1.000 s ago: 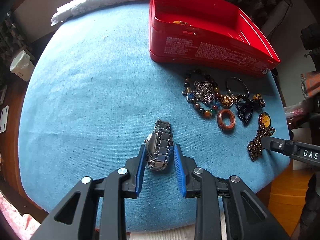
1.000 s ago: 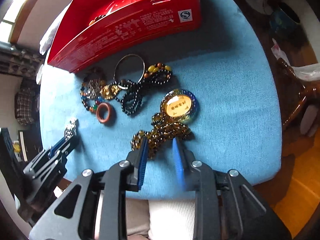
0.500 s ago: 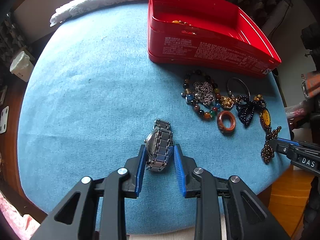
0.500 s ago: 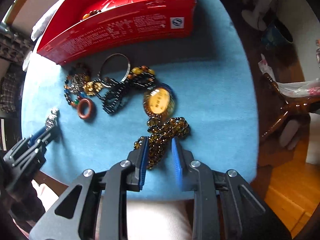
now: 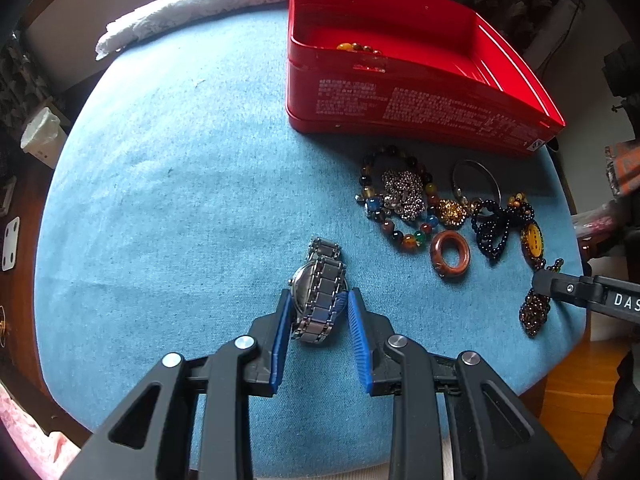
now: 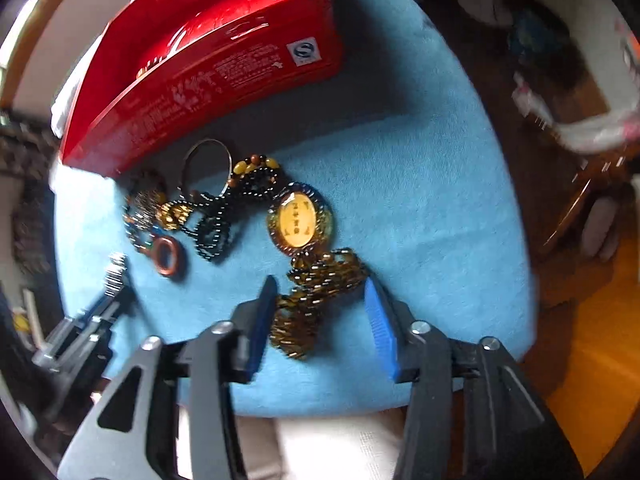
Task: Organize jewelry
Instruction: 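Grasp the gold pendant's bead chain with the right tool while the left tool holds the watch, then carry the watch with the left tool while the right tool carries the pendant into the tin, then open both tools to release the watch and pendant in the tin, then grip the black bead necklace with the right tool while the left tool nears the red ring, then close the left tool on the brown ring while the right tool holds the necklace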
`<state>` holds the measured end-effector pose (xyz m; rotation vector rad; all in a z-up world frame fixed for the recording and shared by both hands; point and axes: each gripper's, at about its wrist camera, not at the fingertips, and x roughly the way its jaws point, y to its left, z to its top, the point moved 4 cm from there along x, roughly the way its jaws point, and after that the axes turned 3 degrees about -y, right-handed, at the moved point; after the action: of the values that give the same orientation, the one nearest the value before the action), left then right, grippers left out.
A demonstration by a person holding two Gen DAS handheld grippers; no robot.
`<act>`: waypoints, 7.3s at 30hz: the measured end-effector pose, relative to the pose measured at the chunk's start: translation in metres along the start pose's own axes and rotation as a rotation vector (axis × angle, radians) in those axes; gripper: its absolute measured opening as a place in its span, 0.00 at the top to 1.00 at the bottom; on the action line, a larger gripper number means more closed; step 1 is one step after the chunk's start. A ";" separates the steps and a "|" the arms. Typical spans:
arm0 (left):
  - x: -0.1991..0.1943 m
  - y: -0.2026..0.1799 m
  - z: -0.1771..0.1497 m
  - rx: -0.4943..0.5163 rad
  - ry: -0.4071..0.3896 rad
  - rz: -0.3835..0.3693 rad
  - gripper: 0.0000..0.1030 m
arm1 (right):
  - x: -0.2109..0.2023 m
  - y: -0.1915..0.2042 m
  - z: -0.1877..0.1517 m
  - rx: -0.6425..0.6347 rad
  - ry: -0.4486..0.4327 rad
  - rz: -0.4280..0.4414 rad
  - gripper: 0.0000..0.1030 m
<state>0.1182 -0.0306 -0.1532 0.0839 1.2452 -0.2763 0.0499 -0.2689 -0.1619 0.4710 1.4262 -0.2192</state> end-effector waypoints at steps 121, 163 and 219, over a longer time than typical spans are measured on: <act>-0.055 0.000 0.066 -0.002 -0.178 0.001 0.30 | -0.071 0.058 0.034 -0.343 -0.217 0.100 0.61; 0.002 -0.018 0.032 0.018 -0.027 -0.024 0.53 | -0.009 0.065 -0.003 -0.367 -0.016 -0.001 0.93; 0.009 -0.054 0.038 0.054 -0.013 -0.052 0.71 | -0.005 0.008 0.023 -0.160 0.038 0.048 0.66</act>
<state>0.1425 -0.0920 -0.1446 0.0962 1.2283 -0.3558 0.0734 -0.2722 -0.1539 0.3790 1.4547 -0.0575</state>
